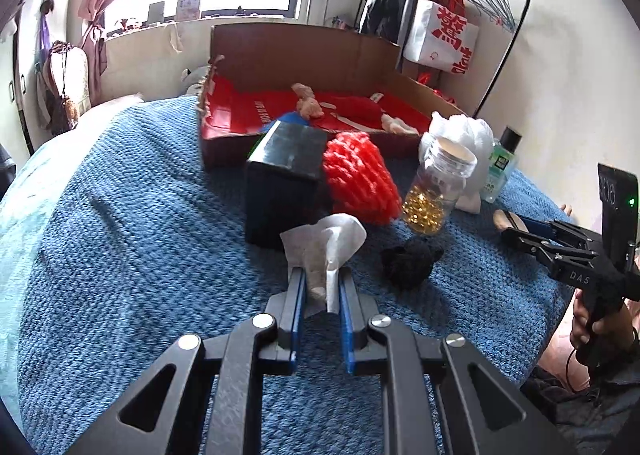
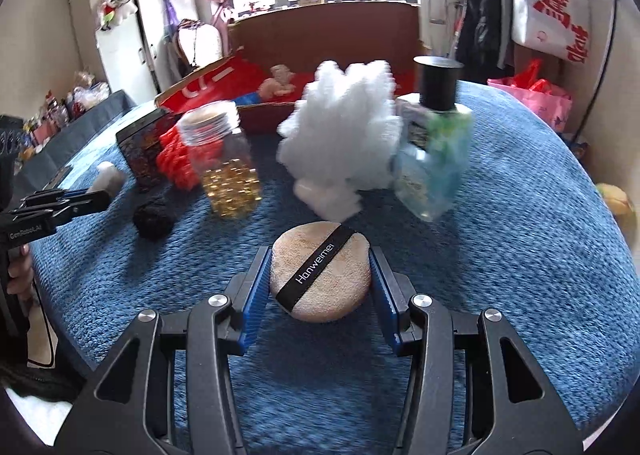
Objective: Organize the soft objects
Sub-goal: 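Grasp the white tissue packet with the left tool while the right tool grasps the round powder puff, then carry the tissue packet and powder puff over the box with both tools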
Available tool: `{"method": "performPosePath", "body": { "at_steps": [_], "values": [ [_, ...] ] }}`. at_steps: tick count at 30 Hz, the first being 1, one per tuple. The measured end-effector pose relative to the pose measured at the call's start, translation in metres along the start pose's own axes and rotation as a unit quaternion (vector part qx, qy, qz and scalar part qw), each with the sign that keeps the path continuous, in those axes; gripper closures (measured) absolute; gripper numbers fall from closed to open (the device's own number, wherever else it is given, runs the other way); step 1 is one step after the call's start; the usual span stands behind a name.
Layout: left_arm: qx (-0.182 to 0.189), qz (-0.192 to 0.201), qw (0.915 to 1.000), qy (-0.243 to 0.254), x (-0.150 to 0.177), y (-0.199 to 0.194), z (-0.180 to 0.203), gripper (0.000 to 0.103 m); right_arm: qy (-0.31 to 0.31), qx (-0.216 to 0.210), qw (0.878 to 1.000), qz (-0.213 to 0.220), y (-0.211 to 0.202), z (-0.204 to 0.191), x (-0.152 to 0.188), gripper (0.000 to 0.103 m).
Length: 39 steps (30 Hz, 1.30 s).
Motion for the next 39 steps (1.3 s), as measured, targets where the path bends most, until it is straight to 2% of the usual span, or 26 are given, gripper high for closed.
{"method": "performPosePath", "body": {
  "at_steps": [23,39],
  "values": [
    [-0.044,0.015,0.9989,-0.009,-0.021,-0.014,-0.030,0.086,0.026,0.067,0.997,0.014,-0.020,0.054,-0.013,0.057],
    [-0.065,0.018,0.9975,-0.022,-0.069,0.008,-0.059,0.086,0.049,0.107,0.993,0.022,-0.010,0.109,-0.059,0.057]
  ]
}}
Point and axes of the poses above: each gripper's, at about its wrist camera, not at the fingertips, and y roughly the way its jaws point, z to its right, x to its underside, the point moved 2 cm from there along y, roughly the way its jaws point, and after that the axes turned 1 degree about -z, right-handed, at the moved point
